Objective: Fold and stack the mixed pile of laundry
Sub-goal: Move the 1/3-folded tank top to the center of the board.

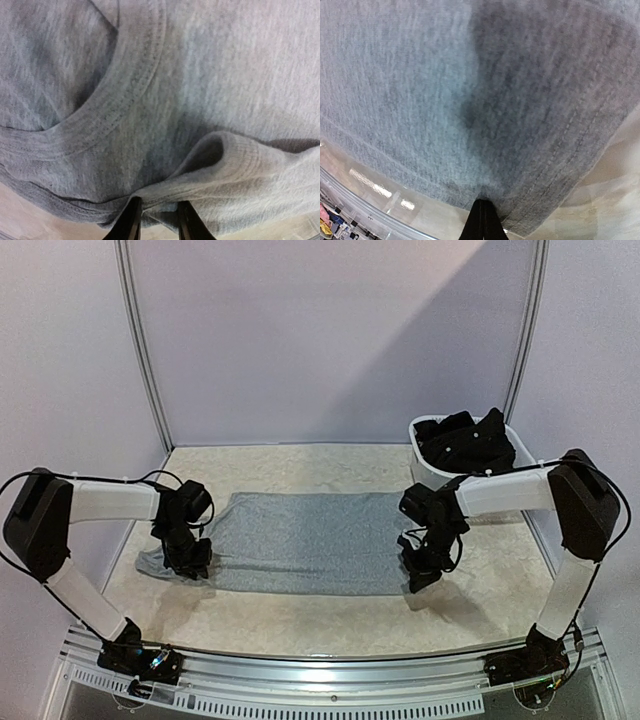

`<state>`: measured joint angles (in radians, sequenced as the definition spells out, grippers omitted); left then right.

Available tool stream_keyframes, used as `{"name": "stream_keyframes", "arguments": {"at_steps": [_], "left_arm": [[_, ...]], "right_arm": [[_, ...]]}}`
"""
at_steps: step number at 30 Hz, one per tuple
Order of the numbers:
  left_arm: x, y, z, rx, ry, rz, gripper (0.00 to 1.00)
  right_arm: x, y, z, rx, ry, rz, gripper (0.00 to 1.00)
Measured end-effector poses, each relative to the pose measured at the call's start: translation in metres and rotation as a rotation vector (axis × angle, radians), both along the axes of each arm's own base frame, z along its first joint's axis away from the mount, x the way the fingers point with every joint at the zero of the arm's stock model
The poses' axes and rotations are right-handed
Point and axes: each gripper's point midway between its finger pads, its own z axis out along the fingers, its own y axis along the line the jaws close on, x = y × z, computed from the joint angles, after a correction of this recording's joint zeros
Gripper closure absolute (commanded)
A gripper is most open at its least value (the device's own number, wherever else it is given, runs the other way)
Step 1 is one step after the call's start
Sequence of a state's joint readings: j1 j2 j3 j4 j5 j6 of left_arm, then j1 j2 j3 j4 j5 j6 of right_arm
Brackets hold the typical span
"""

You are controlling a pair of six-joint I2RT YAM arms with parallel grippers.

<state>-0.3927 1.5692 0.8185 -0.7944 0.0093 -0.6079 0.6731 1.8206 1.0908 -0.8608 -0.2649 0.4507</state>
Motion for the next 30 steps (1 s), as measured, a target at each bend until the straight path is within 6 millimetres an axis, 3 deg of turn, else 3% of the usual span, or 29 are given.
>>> {"name": "stream_keyframes", "arguments": {"at_steps": [5, 9, 12, 14, 17, 22, 26, 30], "left_arm": [[-0.019, -0.005, 0.001, 0.024, 0.019, 0.019, 0.73], [-0.049, -0.002, 0.004, 0.051, 0.06, 0.045, 0.72], [-0.067, 0.007, 0.016, 0.086, 0.082, 0.068, 0.66], [-0.067, 0.009, 0.031, 0.091, 0.058, 0.079, 0.57], [-0.045, 0.003, 0.068, 0.071, -0.04, 0.077, 0.49], [0.007, -0.014, 0.121, 0.031, -0.201, 0.042, 0.48], [0.048, -0.018, 0.127, 0.023, -0.213, 0.021, 0.46], [0.098, -0.016, 0.119, 0.0, -0.199, 0.02, 0.47]], "right_arm": [[-0.012, -0.008, 0.0, -0.011, 0.024, -0.028, 0.99], [-0.025, -0.02, 0.002, -0.052, 0.061, -0.044, 0.94], [-0.036, -0.029, 0.012, -0.078, 0.091, -0.055, 0.87], [-0.04, -0.033, 0.027, -0.082, 0.091, -0.058, 0.84], [-0.026, -0.026, 0.062, -0.061, 0.035, -0.052, 0.8], [0.027, 0.003, 0.127, 0.025, -0.153, -0.019, 0.74], [0.059, 0.009, 0.146, 0.037, -0.216, -0.017, 0.71], [0.085, 0.01, 0.142, 0.015, -0.224, -0.026, 0.7]]}}
